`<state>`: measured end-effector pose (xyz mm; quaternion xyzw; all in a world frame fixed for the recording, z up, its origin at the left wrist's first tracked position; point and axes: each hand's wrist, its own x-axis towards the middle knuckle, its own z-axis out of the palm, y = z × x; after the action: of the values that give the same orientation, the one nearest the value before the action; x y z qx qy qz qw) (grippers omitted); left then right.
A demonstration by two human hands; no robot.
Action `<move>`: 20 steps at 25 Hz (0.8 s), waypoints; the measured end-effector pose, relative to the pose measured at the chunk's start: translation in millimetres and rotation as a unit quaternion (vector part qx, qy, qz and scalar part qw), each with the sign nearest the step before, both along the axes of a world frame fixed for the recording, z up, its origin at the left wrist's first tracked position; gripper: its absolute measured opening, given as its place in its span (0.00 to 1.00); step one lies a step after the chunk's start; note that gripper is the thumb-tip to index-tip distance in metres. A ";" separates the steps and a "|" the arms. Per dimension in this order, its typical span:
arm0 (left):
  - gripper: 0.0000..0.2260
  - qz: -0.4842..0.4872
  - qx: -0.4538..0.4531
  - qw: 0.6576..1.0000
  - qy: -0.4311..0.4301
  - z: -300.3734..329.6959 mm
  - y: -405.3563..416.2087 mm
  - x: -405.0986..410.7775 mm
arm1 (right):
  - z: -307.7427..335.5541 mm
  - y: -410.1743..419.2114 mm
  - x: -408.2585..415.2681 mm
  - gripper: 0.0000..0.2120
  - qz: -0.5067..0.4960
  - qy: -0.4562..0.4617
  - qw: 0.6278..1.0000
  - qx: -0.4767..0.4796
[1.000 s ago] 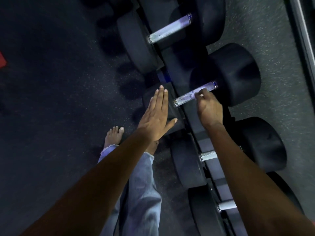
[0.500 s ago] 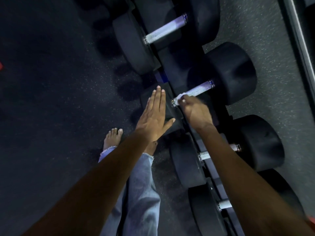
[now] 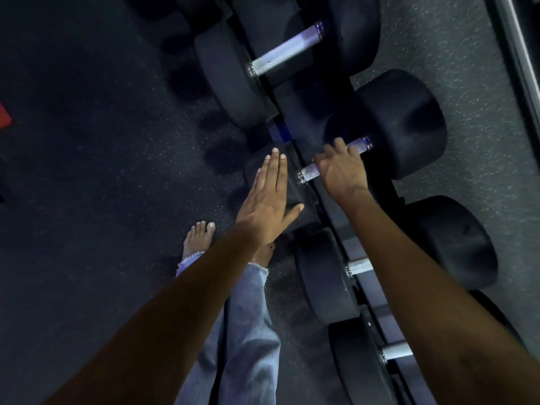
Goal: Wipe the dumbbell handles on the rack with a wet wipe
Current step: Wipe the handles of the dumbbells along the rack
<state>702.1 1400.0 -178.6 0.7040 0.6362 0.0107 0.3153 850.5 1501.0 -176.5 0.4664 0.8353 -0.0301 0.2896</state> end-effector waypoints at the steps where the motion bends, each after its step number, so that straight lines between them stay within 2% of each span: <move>1: 0.40 0.000 0.002 1.000 -0.002 -0.1 -0.3 -0.3 | 0.9 5.9 3.9 0.15 -0.019 -0.009 1.000 0.011; 4: 0.40 0.003 0.020 1.000 -0.001 -1.3 -1.4 -0.7 | 2.2 16.3 10.8 0.16 -0.087 0.006 0.996 0.029; 7: 0.39 0.003 0.031 0.999 0.007 -2.4 -2.7 -0.1 | -0.2 14.3 11.5 0.16 -0.102 0.024 0.994 0.023; 11: 0.40 0.004 0.038 0.999 0.004 -3.9 -3.4 0.6 | -8.4 3.9 0.3 0.13 -0.066 0.082 0.992 -0.070; 13: 0.40 0.005 0.027 1.000 0.001 -3.0 -2.5 0.5 | -9.1 -6.7 -7.4 0.12 -0.044 0.114 0.989 -0.084; 15: 0.40 0.001 0.018 1.000 0.004 -1.9 -1.4 0.1 | -8.3 -19.0 -12.2 0.11 -0.059 0.162 0.983 -0.057; 17: 0.40 -0.003 0.014 1.000 0.006 -2.1 -0.9 -0.6 | -10.5 -32.0 -11.3 0.10 -0.081 0.215 0.973 0.009; 19: 0.40 -0.005 0.014 1.000 0.004 -2.7 -0.7 -0.9 | -19.2 -44.2 -7.7 0.10 -0.122 0.275 0.951 0.074; 20: 0.40 -0.005 0.015 1.000 0.003 -2.8 -0.7 -1.0 | -22.8 -48.7 -7.1 0.10 -0.167 0.303 0.935 0.073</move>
<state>701.0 1399.3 -181.4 0.7116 0.6337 0.0166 0.3029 843.4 1452.2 -199.2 0.5876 0.7934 -0.1574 -0.0212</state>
